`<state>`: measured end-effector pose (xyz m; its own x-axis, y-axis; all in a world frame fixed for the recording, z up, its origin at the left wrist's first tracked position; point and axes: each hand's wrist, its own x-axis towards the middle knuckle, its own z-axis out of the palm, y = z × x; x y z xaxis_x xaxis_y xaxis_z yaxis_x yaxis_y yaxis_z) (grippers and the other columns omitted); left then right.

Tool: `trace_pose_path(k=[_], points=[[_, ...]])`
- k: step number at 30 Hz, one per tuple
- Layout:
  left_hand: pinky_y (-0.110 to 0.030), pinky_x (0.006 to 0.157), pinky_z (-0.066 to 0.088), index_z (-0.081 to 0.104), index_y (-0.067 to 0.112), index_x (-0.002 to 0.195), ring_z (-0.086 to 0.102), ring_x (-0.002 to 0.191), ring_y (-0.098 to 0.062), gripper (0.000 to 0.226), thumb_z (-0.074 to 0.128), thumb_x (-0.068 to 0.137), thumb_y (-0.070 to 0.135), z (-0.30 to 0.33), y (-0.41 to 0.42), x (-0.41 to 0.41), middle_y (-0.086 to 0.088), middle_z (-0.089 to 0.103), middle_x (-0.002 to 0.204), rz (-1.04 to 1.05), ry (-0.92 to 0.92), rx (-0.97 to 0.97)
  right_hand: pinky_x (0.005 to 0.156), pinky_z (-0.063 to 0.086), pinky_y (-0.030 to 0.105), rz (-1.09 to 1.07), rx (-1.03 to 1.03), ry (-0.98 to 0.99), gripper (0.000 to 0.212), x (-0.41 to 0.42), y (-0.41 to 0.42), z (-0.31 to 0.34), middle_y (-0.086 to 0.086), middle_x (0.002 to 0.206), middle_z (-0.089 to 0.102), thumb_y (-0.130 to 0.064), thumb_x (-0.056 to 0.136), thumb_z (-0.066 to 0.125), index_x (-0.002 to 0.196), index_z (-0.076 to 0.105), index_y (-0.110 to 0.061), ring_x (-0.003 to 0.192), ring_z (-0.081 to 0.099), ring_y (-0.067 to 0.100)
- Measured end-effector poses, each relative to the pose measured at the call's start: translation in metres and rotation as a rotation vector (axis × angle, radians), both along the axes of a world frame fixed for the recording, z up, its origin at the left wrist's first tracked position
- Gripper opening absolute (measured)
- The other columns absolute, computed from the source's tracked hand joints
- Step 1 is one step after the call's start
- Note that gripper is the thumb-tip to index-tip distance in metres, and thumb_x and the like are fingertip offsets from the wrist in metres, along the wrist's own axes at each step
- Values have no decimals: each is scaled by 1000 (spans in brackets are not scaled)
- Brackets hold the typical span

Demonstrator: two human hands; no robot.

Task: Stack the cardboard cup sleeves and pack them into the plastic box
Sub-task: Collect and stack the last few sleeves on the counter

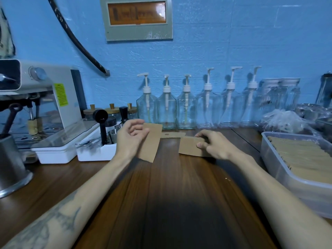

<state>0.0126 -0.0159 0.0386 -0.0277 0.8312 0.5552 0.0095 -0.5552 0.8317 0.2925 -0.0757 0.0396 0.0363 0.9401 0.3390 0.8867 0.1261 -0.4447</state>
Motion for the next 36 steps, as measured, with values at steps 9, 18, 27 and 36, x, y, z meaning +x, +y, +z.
trace_pose_path(k=[9,18,27,36], points=[[-16,90,44,68,26,123,59,102,-3,37,71,89,12,-26,-6,11,4,65,108,-225,667,155,86,39,29,79,17,27,24,-5,0,-2,-2,113,63,-19,95,62,119,61,-20,106,55,16],[-23,86,45,45,27,130,58,89,-7,59,77,82,14,-30,-12,27,0,58,98,-232,606,60,108,36,34,151,-15,25,39,-14,1,-2,5,137,56,-13,99,55,137,55,-17,129,47,21],[-32,117,28,9,28,153,33,141,-10,94,74,86,32,-35,-5,39,-1,30,157,-258,656,-34,111,29,34,166,-98,287,38,-23,7,-4,-1,133,51,-14,104,42,136,58,-25,132,42,21],[-35,120,20,-3,51,150,18,147,-7,92,66,91,37,-39,-6,43,8,15,162,-334,688,-10,98,41,28,241,-81,263,54,-45,1,-5,-10,131,53,-59,92,53,136,56,-29,122,50,11]])
